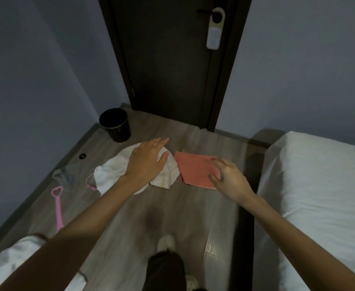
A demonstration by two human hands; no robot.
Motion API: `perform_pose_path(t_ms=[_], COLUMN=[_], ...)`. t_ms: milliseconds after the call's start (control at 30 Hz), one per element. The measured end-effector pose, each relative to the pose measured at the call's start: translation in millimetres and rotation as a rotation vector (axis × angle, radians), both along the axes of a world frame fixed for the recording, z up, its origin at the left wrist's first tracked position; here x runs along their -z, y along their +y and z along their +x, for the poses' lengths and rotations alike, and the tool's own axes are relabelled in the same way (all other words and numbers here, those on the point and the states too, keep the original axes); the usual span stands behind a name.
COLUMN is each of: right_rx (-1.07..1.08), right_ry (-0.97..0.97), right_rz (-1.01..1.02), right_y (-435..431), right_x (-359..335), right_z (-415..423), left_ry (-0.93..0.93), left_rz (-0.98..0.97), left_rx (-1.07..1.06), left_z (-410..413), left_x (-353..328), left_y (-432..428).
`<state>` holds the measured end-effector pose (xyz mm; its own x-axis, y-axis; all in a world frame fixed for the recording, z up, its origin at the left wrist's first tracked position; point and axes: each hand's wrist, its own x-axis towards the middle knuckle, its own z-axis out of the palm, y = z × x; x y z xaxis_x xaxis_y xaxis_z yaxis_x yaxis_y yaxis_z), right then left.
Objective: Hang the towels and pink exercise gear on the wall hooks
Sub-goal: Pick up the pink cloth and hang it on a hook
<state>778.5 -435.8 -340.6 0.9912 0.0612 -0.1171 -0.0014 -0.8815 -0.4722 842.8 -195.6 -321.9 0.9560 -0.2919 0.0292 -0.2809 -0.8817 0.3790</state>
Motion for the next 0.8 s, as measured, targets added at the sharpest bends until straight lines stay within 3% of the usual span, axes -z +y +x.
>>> perform_pose_path(t_ms=[267,467,600,800], right_rx=[0.082,0.141,0.138,0.07], right_ry=[0.145,0.264,0.317,0.365], right_rz=[0.026,0.056,0.046,0.076], right_y=[-56.8,-99.3,-124.1,-151.4], right_x=[90.4,199.0,306.6,510.0], right_z=[154.5,259.2,305.8,361.6], left_ry=[0.175,0.254,0.279,0.371], left_rz=[-0.071,-0.007,-0.073,0.048], left_rx=[0.036,0.076,0.137,0.143], left_z=[161.1,254.2,292.8,338.9], left_x=[106.6,214.4,335.0,540.8], left_y=[-60.9,-112.3,-141.7,-178.1])
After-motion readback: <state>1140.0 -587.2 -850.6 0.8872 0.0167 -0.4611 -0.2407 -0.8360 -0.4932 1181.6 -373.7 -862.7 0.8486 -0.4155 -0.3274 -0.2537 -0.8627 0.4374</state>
